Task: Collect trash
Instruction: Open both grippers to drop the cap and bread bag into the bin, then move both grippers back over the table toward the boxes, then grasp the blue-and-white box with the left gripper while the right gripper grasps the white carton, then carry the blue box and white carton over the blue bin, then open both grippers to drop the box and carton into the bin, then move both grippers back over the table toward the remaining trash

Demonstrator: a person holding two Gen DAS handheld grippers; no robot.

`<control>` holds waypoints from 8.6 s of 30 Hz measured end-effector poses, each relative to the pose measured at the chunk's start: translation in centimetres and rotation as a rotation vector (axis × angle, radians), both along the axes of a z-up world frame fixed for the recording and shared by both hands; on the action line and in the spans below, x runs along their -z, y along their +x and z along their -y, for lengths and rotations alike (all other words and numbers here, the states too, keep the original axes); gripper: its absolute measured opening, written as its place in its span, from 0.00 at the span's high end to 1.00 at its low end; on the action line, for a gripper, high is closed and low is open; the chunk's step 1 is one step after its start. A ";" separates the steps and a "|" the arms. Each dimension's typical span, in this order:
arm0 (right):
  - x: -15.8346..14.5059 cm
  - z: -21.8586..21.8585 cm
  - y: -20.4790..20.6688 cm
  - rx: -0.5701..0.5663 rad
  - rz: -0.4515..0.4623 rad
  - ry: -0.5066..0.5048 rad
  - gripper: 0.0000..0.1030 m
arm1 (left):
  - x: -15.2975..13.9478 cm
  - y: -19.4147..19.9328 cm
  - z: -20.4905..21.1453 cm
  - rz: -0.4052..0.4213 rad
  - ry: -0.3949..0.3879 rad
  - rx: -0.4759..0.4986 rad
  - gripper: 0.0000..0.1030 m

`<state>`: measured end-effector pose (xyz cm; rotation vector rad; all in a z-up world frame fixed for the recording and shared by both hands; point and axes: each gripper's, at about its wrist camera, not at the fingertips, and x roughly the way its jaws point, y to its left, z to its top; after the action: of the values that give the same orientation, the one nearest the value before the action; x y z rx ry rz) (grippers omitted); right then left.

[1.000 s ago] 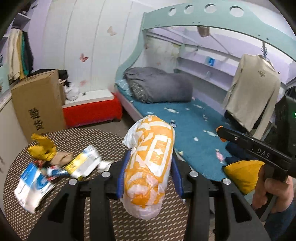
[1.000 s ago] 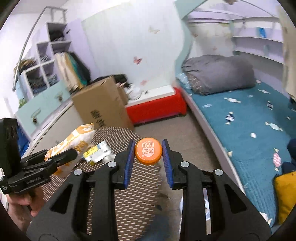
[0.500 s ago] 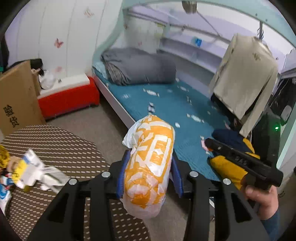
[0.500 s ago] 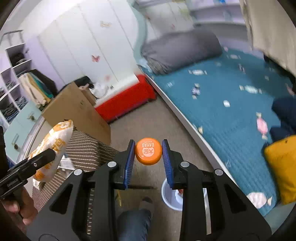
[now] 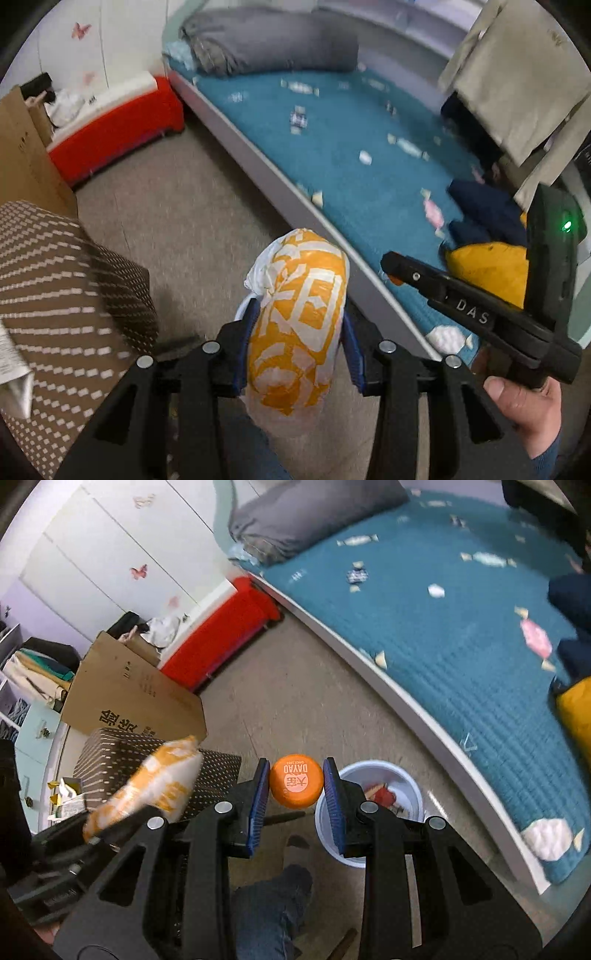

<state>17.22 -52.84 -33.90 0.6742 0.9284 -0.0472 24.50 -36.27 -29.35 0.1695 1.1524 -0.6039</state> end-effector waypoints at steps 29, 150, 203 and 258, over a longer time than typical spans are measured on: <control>-0.6 0.2 -2.7 0.127 -0.006 0.027 0.06 | -6.2 -1.6 -2.9 0.171 -0.006 -0.052 0.11; -16.0 -22.2 -4.7 -0.406 0.348 -0.181 0.47 | -14.1 -10.4 -35.9 0.376 -0.193 -0.347 0.49; 8.8 2.5 -0.4 0.137 -0.121 0.155 0.11 | -2.2 0.9 -0.8 0.095 0.022 0.010 0.47; -19.5 -14.8 -9.1 -0.054 0.381 -0.209 0.06 | -17.2 -10.8 -19.2 0.478 -0.133 -0.133 0.08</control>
<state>8.15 -38.02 -14.43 0.4425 0.5640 0.0313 13.72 -17.09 -12.16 0.1142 0.6534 -0.4858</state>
